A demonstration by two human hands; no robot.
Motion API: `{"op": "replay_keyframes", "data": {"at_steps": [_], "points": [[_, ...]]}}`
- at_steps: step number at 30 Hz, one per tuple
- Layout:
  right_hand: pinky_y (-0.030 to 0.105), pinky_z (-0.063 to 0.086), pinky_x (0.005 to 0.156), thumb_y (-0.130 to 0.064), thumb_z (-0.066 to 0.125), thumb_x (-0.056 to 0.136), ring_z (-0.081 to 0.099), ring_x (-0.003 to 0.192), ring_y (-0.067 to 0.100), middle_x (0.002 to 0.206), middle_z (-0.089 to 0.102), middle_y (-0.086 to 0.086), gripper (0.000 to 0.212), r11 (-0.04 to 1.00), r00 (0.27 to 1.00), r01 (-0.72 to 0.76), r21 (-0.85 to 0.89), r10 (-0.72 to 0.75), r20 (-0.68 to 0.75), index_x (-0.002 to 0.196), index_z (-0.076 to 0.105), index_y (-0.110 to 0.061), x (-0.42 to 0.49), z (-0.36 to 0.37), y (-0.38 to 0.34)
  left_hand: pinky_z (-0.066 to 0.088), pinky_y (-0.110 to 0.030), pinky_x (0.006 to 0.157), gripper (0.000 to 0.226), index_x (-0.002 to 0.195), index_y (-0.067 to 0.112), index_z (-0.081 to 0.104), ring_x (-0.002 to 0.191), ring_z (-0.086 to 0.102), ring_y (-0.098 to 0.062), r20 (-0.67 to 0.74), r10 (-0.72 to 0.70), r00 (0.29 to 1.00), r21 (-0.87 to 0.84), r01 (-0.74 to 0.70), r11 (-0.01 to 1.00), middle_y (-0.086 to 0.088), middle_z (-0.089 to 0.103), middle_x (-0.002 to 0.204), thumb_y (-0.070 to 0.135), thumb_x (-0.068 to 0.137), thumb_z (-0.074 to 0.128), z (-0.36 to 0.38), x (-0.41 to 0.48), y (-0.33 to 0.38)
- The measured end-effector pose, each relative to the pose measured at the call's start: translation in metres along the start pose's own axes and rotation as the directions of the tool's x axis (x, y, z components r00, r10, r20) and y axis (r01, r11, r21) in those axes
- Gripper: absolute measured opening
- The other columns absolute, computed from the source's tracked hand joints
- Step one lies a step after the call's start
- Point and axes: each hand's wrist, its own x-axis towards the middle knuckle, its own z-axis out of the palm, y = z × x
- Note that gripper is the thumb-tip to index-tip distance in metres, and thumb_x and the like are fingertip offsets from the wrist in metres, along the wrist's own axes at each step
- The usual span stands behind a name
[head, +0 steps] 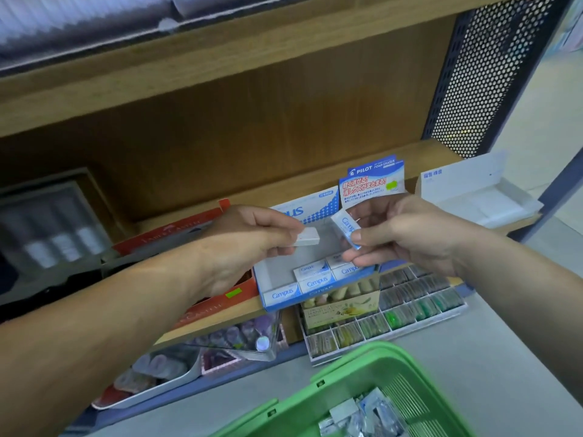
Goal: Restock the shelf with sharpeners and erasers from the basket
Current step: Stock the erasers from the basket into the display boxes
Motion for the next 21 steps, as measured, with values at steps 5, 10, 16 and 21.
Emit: {"op": "replay_keyframes", "data": {"at_steps": [5,10,16,21], "points": [[0.035,0.065,0.063,0.006,0.070,0.088,0.077,0.082,0.037,0.095,0.074,0.012,0.032,0.996,1.000,0.015,-0.093,-0.014,0.007,0.118,0.065,-0.005,0.003,0.002,-0.001,0.059,-0.035,0.096,0.037,0.108,0.016,0.078,0.106,0.074,-0.022,-0.011,0.039,0.999,0.018,-0.039,0.999,-0.003,0.078,0.107,-0.007,0.079,0.081,-0.004,0.002,-0.004],[0.036,0.065,0.064,0.009,0.071,0.086,0.077,0.081,0.038,0.093,0.073,0.014,0.034,0.995,0.999,0.023,-0.096,-0.026,-0.031,0.117,0.066,-0.004,0.008,0.000,-0.001,0.056,-0.032,0.095,0.031,0.105,0.019,0.079,0.102,0.075,-0.021,-0.026,0.026,0.999,0.070,-0.025,0.997,-0.003,0.079,0.104,0.002,0.079,0.084,-0.007,0.005,-0.006],[0.036,0.064,0.062,0.006,0.071,0.086,0.075,0.068,0.031,0.095,0.077,0.020,0.023,0.985,0.994,0.022,-0.170,-0.040,-0.106,0.106,0.069,-0.005,0.007,-0.006,0.000,0.065,-0.036,0.075,0.020,0.098,0.016,0.076,0.084,0.078,-0.023,-0.028,0.052,0.998,0.180,-0.046,0.983,-0.008,0.076,0.103,0.000,0.088,0.077,0.005,0.006,-0.006],[0.033,0.060,0.055,0.002,0.073,0.086,0.066,0.054,0.024,0.092,0.075,0.025,0.019,0.974,0.983,0.016,-0.224,-0.057,-0.177,0.104,0.070,-0.005,0.010,-0.016,0.007,0.056,-0.020,0.073,0.011,0.086,0.022,0.082,0.081,0.072,-0.008,-0.036,0.118,0.992,0.399,-0.094,0.912,0.000,0.078,0.088,0.015,0.080,0.087,0.023,0.028,-0.008]]}}
